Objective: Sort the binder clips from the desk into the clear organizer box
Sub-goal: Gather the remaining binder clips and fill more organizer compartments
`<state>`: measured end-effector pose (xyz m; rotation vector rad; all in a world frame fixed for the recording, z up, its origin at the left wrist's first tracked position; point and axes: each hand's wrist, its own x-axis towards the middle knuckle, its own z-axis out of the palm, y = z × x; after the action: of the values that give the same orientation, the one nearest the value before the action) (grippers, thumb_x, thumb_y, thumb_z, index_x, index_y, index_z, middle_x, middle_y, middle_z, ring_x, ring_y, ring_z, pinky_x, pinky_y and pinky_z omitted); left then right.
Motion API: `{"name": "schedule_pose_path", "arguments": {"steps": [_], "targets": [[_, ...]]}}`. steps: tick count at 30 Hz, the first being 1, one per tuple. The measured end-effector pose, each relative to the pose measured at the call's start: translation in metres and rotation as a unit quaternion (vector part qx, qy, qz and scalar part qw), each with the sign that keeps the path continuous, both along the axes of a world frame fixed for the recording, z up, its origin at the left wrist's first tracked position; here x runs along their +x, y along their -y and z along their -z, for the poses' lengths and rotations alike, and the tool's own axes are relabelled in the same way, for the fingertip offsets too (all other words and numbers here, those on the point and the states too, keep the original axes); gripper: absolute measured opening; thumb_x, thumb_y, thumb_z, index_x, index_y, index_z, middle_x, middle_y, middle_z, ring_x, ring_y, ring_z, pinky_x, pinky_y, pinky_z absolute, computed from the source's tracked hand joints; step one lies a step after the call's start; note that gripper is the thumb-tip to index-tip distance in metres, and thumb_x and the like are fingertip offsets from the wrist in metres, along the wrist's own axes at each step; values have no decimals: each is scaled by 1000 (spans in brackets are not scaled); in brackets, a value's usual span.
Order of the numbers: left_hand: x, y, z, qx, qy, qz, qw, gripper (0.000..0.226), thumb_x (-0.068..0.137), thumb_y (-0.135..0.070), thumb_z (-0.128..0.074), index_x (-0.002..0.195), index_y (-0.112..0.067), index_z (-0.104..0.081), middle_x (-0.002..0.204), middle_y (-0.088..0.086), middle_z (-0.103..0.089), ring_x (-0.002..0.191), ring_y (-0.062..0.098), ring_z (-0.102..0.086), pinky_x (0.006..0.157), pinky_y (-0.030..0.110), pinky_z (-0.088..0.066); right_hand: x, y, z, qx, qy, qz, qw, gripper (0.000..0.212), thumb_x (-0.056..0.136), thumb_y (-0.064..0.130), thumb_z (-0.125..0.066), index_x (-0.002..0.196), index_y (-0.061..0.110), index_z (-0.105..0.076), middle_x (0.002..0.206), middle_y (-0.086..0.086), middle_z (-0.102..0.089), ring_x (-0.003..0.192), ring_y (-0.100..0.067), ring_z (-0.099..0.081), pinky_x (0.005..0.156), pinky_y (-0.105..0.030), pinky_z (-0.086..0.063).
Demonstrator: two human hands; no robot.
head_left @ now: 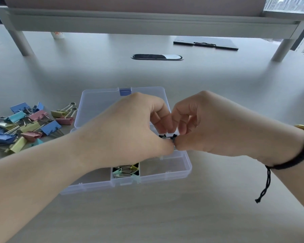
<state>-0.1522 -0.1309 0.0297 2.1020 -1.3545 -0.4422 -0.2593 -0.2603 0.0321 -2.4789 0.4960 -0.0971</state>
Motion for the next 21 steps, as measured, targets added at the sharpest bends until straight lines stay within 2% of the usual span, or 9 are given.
{"name": "schedule_pose_path", "arguments": {"steps": [2,6,9,11,13,16,21], "targets": [[2,4,0,12,-6,-15,1000,21,63,-29,-82,75,-31,-65,73,-18,-69,34,-6,-46,37,6,-29,0,-1,0,0,1,-1,1000,27,51,46,-68,73,30,-69,72,9,-68,60,-12,-63,49,-24,-47],[1,9,-3,27,7,-22,999,19,65,-27,-84,73,-28,-67,78,-11,-72,37,-6,-46,38,5,-30,0,1,0,5,4,-6,1000,32,49,49,-65,74,31,-71,74,10,-68,65,-14,-65,53,-26,-49],[0,8,-5,27,12,-21,999,14,67,-25,-84,68,-26,-70,65,-14,-69,34,-3,-45,35,5,-28,-1,4,-3,24,-8,-3,1000,18,60,42,-70,74,31,-72,74,9,-71,66,-16,-68,52,-26,-48],[0,7,-5,29,15,-16,999,11,70,-23,-82,68,-25,-72,44,-18,-56,31,-1,-43,34,6,-26,-2,5,-5,36,-3,7,999,7,70,36,-76,71,30,-73,71,7,-72,65,-15,-69,52,-24,-48],[0,7,-6,33,21,-9,999,9,72,-22,-81,70,-23,-72,30,-17,-40,30,0,-41,34,7,-26,-2,5,-6,39,11,13,999,11,74,35,-79,68,27,-73,67,6,-73,63,-14,-70,50,-21,-47],[-1,7,-6,34,21,-4,999,8,73,-22,-80,72,-23,-71,27,-17,-37,29,-1,-41,35,7,-27,-1,5,-6,33,11,25,999,12,74,33,-79,66,26,-73,63,6,-72,62,-14,-69,49,-20,-46],[0,7,-4,27,22,-9,999,10,72,-24,-80,71,-24,-70,31,-21,-42,31,-4,-42,35,5,-27,-1,4,-4,16,-4,41,999,10,76,28,-73,67,24,-72,58,8,-70,52,-12,-64,40,-15,-40]]}}
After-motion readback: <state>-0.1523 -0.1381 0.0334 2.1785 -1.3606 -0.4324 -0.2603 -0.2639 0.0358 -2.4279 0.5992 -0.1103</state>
